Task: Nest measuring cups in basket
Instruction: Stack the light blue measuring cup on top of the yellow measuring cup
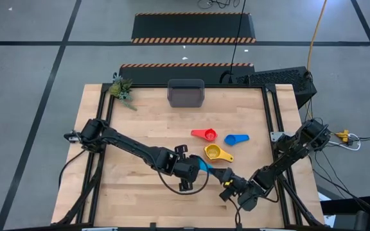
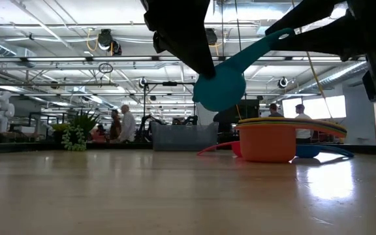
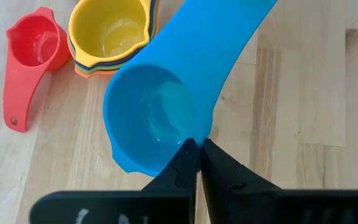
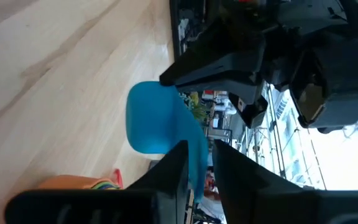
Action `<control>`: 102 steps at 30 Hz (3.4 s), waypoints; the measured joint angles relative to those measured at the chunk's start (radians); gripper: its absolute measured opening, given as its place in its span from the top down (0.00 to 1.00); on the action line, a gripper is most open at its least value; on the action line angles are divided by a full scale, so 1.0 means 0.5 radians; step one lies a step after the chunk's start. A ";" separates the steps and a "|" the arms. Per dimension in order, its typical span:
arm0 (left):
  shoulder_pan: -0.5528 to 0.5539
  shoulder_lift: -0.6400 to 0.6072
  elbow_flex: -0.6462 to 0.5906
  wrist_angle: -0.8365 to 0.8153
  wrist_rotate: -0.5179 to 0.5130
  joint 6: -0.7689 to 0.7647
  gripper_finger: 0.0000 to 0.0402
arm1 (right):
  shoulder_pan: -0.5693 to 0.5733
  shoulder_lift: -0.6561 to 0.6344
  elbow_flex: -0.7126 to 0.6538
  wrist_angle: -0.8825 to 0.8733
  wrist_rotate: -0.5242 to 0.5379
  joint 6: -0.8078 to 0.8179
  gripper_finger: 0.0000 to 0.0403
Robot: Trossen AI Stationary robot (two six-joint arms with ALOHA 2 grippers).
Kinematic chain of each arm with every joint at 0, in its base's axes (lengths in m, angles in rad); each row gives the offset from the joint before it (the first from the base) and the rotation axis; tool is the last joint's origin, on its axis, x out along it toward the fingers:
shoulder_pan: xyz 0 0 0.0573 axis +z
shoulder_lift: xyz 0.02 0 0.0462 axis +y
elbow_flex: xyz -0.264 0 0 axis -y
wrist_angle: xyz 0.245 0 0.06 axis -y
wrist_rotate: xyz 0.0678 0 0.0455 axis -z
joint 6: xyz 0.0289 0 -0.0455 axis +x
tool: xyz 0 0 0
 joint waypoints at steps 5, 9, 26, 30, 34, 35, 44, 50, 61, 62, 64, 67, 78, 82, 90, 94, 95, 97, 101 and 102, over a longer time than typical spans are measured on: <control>0.002 0.000 0.000 0.000 -0.002 0.000 0.99 | 0.009 0.000 0.000 0.025 0.056 -0.031 0.87; 0.002 0.000 0.000 0.000 -0.002 0.000 0.98 | 0.021 0.000 0.000 0.026 0.057 -0.036 0.91; -0.046 0.002 0.000 0.086 -0.183 -0.150 0.59 | 0.087 0.000 0.000 -0.054 0.109 0.136 1.00; -0.060 -0.002 0.000 0.036 -0.200 -0.160 0.46 | 0.122 -0.034 0.000 -0.092 0.150 0.147 1.00; -0.068 -0.021 0.002 -0.026 -0.261 -0.242 0.43 | 0.132 -0.125 0.000 -0.243 0.204 0.283 1.00; -0.073 -0.021 0.002 -0.038 -0.276 -0.248 0.43 | 0.142 -0.158 -0.006 -0.293 0.247 0.324 1.00; -0.081 -0.020 0.002 -0.028 -0.398 -0.257 0.43 | 0.292 -0.616 -0.292 -0.361 0.313 0.619 1.00; -0.110 -0.020 0.002 -0.014 -0.645 -0.309 0.43 | 0.370 -0.804 -0.552 -0.278 0.439 0.654 1.00; -0.175 -0.020 0.002 0.035 -0.812 -0.415 0.43 | 0.378 -0.659 -0.844 0.026 0.521 0.494 1.00; -0.174 -0.020 0.002 0.041 -0.821 -0.416 0.43 | 0.378 -0.650 -0.857 0.064 0.513 0.496 1.00; -0.166 -0.020 0.002 0.056 -0.825 -0.408 0.43 | 0.378 -0.647 -0.879 0.144 0.476 0.500 1.00; -0.149 -0.020 0.002 0.090 -0.826 -0.399 0.43 | 0.378 -0.646 -0.899 0.223 0.457 0.495 1.00; -0.143 -0.020 0.002 0.148 -0.827 -0.334 0.43 | 0.277 -0.646 -0.941 0.279 0.293 0.553 1.00; -0.143 -0.020 0.001 0.148 -0.826 -0.324 0.43 | 0.227 -0.645 -0.941 0.333 0.159 0.503 1.00; -0.143 -0.020 0.001 0.150 -0.826 -0.317 0.43 | 0.163 -0.645 -0.941 0.348 0.120 0.375 1.00; -0.143 -0.020 0.001 0.150 -0.826 -0.317 0.43 | 0.154 -0.645 -0.941 0.356 0.078 0.375 1.00; -0.143 -0.020 0.001 0.150 -0.826 -0.317 0.43 | 0.153 -0.645 -0.941 0.355 0.079 0.375 1.00; -0.143 -0.020 0.001 0.150 -0.826 -0.317 0.43 | 0.153 -0.645 -0.941 0.355 0.078 0.375 1.00; -0.143 -0.020 0.001 0.149 -0.826 -0.317 0.43 | 0.151 -0.645 -0.941 0.356 0.035 0.375 1.00; -0.143 -0.020 0.001 0.149 -0.826 -0.316 0.43 | 0.151 -0.645 -0.941 0.356 0.035 0.375 0.99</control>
